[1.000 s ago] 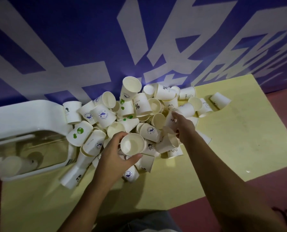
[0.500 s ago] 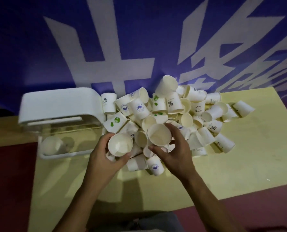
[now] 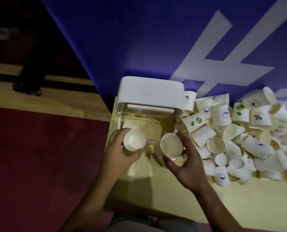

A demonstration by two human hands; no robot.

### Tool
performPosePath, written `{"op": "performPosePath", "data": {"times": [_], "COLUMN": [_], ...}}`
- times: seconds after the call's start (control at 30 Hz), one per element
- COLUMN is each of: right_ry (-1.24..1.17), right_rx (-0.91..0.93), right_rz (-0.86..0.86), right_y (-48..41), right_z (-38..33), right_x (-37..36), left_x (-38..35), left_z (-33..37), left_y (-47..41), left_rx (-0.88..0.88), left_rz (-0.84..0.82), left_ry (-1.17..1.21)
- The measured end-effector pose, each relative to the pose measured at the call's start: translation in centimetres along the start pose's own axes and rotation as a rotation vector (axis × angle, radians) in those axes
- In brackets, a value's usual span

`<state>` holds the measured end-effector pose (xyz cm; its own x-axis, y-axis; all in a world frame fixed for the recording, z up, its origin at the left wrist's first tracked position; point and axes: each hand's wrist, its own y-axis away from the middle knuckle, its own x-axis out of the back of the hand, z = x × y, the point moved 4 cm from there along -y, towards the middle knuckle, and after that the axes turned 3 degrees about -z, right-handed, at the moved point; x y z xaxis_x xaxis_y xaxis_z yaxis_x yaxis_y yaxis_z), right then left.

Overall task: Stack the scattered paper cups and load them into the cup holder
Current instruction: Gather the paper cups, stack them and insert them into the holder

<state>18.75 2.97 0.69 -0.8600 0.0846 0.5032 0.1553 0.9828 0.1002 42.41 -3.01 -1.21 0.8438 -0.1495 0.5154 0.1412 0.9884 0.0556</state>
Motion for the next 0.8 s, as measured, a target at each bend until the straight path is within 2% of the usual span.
{"op": "performPosePath", "data": {"times": [0.27,0.5,0.8], "right_ry": [0.101,0.086,0.035], "right_rx": [-0.034,-0.073,-0.122], "right_rz": [0.03,0.055,-0.046], "right_y": [-0.6,-1.6,-4.9], "right_z": [-0.5,0.0,-0.3], "right_x": [-2.4,-2.5,-5.5], "left_x": [1.2,-0.5,-1.9], "left_z": [-1.7,-5.0,-7.5], "left_y": [-4.0,-6.4,-8.6], "left_rx": [-0.026,0.058,0.06], "left_rz": [-0.011,-0.096,-0.19], "left_ry": [-0.005,-0.114,-0.323]}}
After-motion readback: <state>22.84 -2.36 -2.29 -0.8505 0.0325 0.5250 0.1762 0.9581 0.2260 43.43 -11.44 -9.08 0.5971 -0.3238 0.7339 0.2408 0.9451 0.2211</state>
